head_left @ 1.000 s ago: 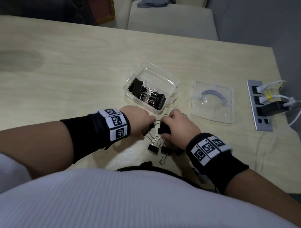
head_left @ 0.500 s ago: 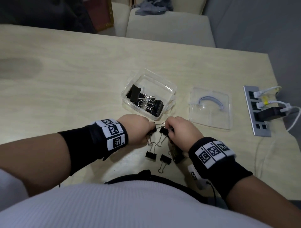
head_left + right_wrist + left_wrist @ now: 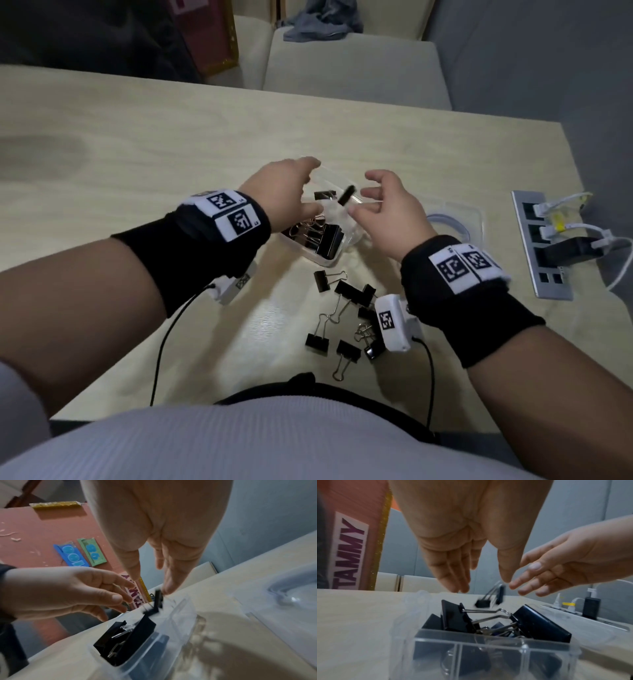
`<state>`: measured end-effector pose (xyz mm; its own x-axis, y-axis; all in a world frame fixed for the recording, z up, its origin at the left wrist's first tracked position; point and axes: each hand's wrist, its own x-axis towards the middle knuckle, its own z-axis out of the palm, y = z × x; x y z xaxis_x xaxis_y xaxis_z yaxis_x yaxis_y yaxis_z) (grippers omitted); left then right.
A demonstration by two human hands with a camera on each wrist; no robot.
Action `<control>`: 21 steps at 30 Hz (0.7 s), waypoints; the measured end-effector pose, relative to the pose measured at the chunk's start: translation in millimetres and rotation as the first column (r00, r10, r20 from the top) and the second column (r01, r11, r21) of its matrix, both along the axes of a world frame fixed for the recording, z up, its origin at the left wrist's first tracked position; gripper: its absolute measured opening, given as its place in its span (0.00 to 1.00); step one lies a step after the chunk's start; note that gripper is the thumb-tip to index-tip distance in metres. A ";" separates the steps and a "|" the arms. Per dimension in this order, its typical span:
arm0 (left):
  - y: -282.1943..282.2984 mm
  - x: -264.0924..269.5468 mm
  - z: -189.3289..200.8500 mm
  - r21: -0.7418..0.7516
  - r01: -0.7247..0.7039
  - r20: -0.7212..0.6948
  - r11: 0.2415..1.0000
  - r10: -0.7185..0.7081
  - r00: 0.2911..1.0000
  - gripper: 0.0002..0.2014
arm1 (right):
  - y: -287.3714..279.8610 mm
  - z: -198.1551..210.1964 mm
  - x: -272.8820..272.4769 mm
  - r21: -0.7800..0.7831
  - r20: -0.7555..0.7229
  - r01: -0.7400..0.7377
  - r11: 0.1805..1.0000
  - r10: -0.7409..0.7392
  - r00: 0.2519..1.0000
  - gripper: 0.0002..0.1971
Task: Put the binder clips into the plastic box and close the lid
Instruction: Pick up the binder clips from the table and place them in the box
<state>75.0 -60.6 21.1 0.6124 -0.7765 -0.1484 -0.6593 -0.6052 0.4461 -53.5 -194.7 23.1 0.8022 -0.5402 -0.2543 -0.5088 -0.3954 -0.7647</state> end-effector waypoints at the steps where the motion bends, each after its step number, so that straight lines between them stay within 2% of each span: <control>1: -0.4 1.6 -1.5 0.027 0.007 0.028 1.000 -0.008 1.000 0.31 | 0.4 0.8 -0.5 -0.042 -0.030 -0.037 0.998 0.036 0.999 0.27; 3: 2.0 -2.8 -4.2 0.046 0.044 0.078 0.998 -0.048 0.996 0.25 | 1.8 -1.5 -8.7 -0.180 -0.139 -0.147 0.973 0.123 0.983 0.24; 5: 6.1 -15.6 -5.5 0.055 0.120 0.091 0.991 -0.124 0.988 0.18 | 3.7 -7.5 -23.8 -0.243 -0.293 -0.288 0.926 0.213 0.932 0.20; 8: 13.1 -44.0 -7.7 0.172 0.309 0.060 0.936 -0.322 0.945 0.11 | 7.4 -20.4 -49.2 -0.183 -0.536 -0.470 0.863 0.313 0.784 0.20; 10: 19.0 -64.3 -12.1 0.258 0.440 0.024 0.860 -0.461 0.887 0.11 | 12.9 -27.7 -62.9 -0.166 -0.616 -0.520 0.838 0.324 0.718 0.23; 12: 26.9 -81.3 -18.1 0.313 0.545 -0.036 0.778 -0.563 0.825 0.14 | 20.2 -34.9 -72.4 -0.182 -0.618 -0.522 0.834 0.316 0.720 0.25; 16: 39.2 -100.2 -35.7 0.408 0.711 -0.132 0.573 -0.734 0.666 0.22 | 32.7 -47.4 -77.3 -0.229 -0.520 -0.510 0.829 0.339 0.784 0.25; 18: 41.8 -102.4 -43.0 0.426 0.740 -0.141 0.521 -0.770 0.623 0.24 | 37.9 -53.4 -76.4 -0.255 -0.484 -0.511 0.821 0.349 0.802 0.23; 21: 43.7 -102.6 -50.2 0.442 0.742 -0.129 0.505 -0.782 0.609 0.22 | 42.4 -60.1 -75.3 -0.303 -0.439 -0.505 0.808 0.353 0.826 0.20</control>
<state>-27.6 -16.9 -29.0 -0.1610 -0.8167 -0.5542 -0.9757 0.0472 0.2139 -128.8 -152.4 -36.9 0.8729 -0.2738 -0.4038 -0.4103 -0.8598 -0.3040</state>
